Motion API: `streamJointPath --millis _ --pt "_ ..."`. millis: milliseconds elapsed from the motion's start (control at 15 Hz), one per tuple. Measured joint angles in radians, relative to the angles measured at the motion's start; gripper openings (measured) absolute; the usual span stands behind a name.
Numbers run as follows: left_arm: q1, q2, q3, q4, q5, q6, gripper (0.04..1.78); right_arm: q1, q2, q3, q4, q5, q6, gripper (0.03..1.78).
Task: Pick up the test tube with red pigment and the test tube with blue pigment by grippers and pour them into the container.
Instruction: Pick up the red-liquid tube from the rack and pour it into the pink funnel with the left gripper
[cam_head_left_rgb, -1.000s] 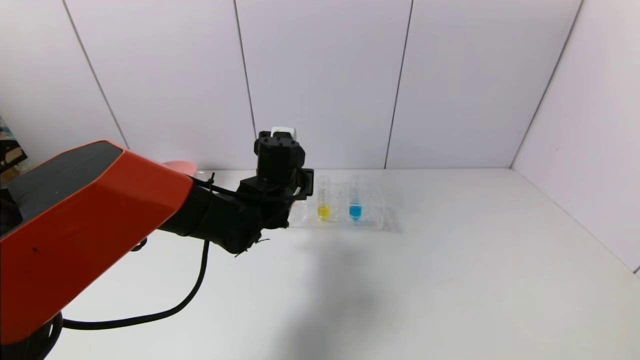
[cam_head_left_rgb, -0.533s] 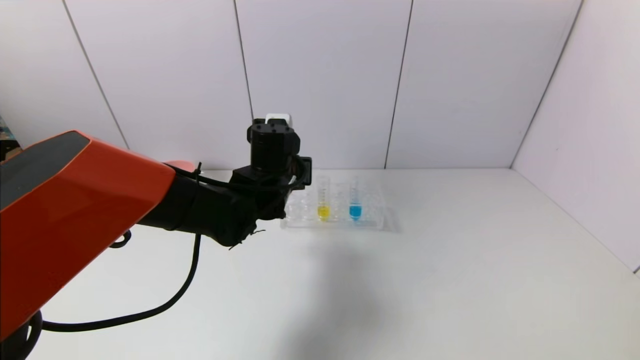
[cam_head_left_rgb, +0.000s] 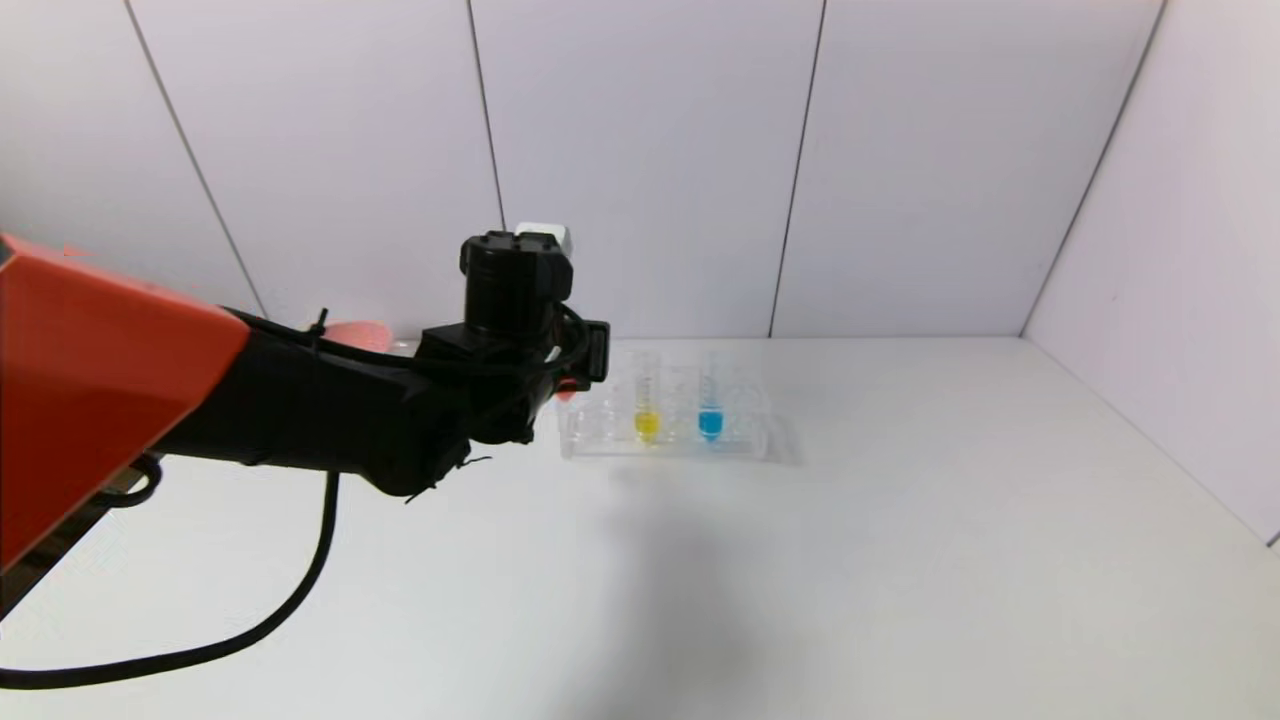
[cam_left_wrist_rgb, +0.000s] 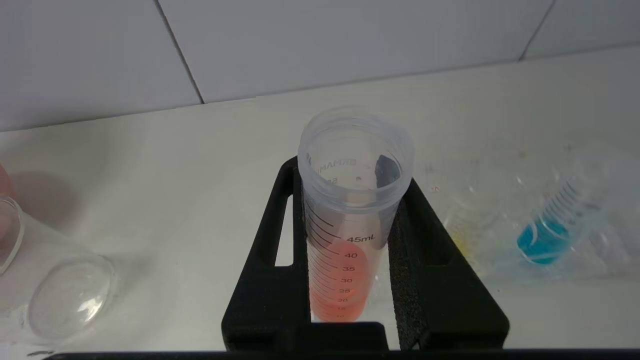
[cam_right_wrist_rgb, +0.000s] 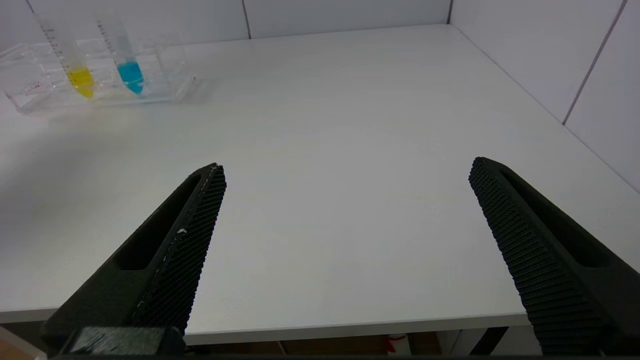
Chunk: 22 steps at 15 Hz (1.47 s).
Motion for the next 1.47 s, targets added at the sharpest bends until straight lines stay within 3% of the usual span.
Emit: streamJointPath --millis 133,267,533,733,867,1133,1467 --pt "0.027 -0.095 0.102 0.06 -0.112 0.019 0.46 0.0 0.0 0.0 0.0 0.0 0.0 1.77" --pt "0.103 -0.203 0.215 0.101 -0.265 0.082 0.46 0.0 0.0 0.0 0.0 0.0 0.0 1.77" --pt "0.351 -0.417 0.368 0.202 -0.594 0.265 0.46 0.0 0.0 0.0 0.0 0.0 0.0 1.77" --pt "0.581 -0.53 0.392 0.342 -0.822 0.37 0.46 0.0 0.0 0.0 0.0 0.0 0.0 1.77" --pt "0.709 -0.552 0.385 0.372 -0.926 0.442 0.46 0.0 0.0 0.0 0.0 0.0 0.0 1.77" --pt "0.863 -0.46 0.222 0.439 -1.035 0.529 0.46 0.0 0.0 0.0 0.0 0.0 0.001 1.77" --pt "0.914 -0.254 -0.155 0.709 -1.089 0.641 0.46 0.0 0.0 0.0 0.0 0.0 0.0 1.77"
